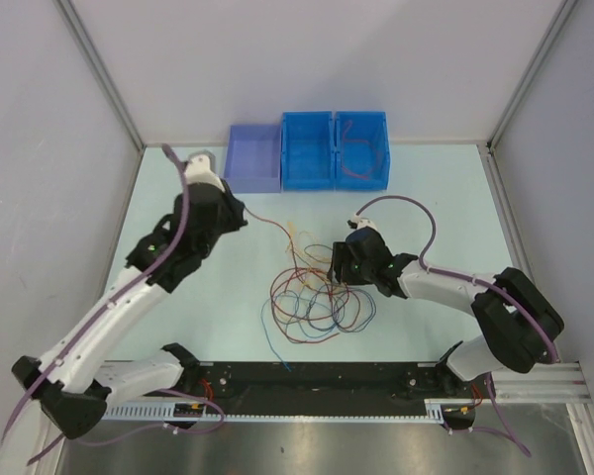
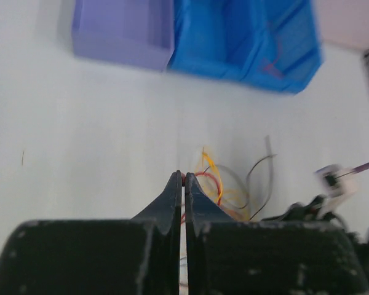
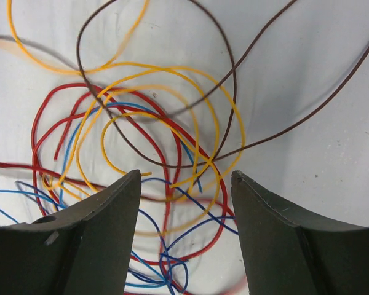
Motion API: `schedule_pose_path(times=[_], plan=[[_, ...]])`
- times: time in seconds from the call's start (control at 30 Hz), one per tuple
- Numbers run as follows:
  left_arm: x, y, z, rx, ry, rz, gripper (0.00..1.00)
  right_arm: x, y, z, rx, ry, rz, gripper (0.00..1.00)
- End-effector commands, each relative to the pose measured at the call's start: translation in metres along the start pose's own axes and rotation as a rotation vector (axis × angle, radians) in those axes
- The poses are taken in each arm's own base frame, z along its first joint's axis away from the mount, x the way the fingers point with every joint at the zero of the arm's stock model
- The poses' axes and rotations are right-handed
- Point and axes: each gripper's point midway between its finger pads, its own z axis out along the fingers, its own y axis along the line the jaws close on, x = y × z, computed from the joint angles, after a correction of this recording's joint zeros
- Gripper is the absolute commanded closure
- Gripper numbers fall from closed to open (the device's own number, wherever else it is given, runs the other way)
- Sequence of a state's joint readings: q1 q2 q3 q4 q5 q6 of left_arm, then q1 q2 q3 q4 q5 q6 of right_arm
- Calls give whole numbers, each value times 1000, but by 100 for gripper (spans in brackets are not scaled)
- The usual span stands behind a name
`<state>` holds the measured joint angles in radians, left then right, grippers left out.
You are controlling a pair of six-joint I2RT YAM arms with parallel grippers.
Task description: Untangle the cables
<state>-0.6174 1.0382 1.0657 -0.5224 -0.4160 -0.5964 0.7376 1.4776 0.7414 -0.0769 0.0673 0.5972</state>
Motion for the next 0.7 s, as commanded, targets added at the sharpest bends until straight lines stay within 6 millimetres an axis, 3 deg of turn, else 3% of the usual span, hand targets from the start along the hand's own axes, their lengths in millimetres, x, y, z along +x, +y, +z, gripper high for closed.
schedule_pose_path(times=[0.0, 0.07, 0.13, 0.17, 0.3, 0.37, 0.4, 0.43, 0.5, 0.53, 0.6, 0.67], plan=[[-113, -31, -69, 140, -259, 24, 100, -28, 14, -15, -45, -107, -18, 35], [-162, -57, -112, 293, -383, 40, 100, -42, 21, -28, -74, -154, -22, 34], [-188, -75, -142, 397, -455, 75, 100, -54, 26, -39, -88, -187, -39, 34], [-207, -93, -171, 512, -507, 88, 100, -66, 31, -52, -108, -226, -40, 33], [-230, -115, -220, 690, -591, 125, 100, -98, 43, -91, -152, -321, -66, 32], [-223, -115, -225, 723, -586, 128, 100, -110, 56, -114, -222, -367, -106, 31], [-219, -112, -222, 716, -582, 119, 100, -120, 67, -134, -279, -421, -119, 31], [-204, -110, -206, 699, -544, 123, 100, -118, 80, -146, -361, -419, -162, 31], [-196, -104, -208, 701, -545, 99, 100, -123, 100, -168, -472, -464, -205, 29], [-185, -102, -196, 689, -515, 103, 100, -118, 114, -183, -567, -457, -241, 29], [-179, -98, -196, 688, -511, 101, 100, -119, 133, -200, -676, -481, -287, 30], [-176, -92, -189, 649, -506, 93, 100, -107, 149, -205, -766, -446, -337, 31]])
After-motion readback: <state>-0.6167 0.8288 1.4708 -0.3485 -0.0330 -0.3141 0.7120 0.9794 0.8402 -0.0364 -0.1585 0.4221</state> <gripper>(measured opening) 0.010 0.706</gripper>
